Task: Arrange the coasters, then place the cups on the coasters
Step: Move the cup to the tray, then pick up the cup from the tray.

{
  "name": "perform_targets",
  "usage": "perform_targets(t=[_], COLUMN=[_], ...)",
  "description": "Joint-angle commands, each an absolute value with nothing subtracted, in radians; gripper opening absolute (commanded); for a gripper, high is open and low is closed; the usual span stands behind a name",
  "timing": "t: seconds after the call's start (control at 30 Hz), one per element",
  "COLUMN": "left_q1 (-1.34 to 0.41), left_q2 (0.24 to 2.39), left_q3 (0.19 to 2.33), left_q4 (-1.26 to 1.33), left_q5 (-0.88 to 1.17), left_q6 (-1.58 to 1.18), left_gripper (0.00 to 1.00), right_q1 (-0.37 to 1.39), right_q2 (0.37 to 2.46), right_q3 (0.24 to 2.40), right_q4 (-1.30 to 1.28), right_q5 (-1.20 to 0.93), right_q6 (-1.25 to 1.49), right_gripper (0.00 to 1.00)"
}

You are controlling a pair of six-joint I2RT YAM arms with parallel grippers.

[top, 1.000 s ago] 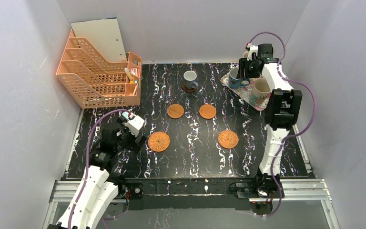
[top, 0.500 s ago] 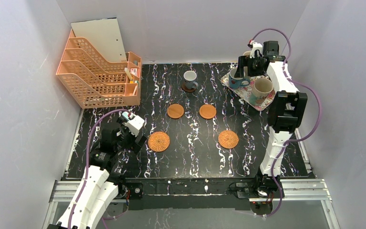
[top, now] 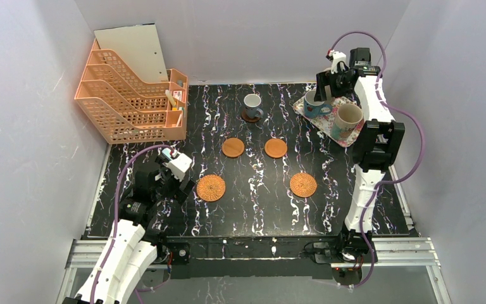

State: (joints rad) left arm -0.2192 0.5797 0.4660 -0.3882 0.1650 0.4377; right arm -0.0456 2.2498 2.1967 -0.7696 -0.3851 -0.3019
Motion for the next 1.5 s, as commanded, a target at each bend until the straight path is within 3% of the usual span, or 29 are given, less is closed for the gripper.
perform_targets(t=[0.0, 0.9, 1.47], left_q1=[-0.222, -0.222, -0.222], left_q2=[0.585, 0.584, 0.584], left_q3=[0.460, 0.460, 0.460], left_q4=[-0.378, -0.378, -0.376], left_q5=[0.165, 0.162, 0.159], left_q6=[0.438, 0.437, 0.437], left_gripper=[0.98, 0.98, 0.98], right_q1=[-0.045, -0.008, 0.025], right_q2=[2.284, 2.285, 2.165], right_q3=[2.229, 2.179, 1.954], right_q4=[-0.839, -0.926, -0.671], right_q5=[-0.409, -0.505, -0.392], right_q6=[-0.372, -0.440, -0.216], right_gripper=[0.98, 0.99, 0.98])
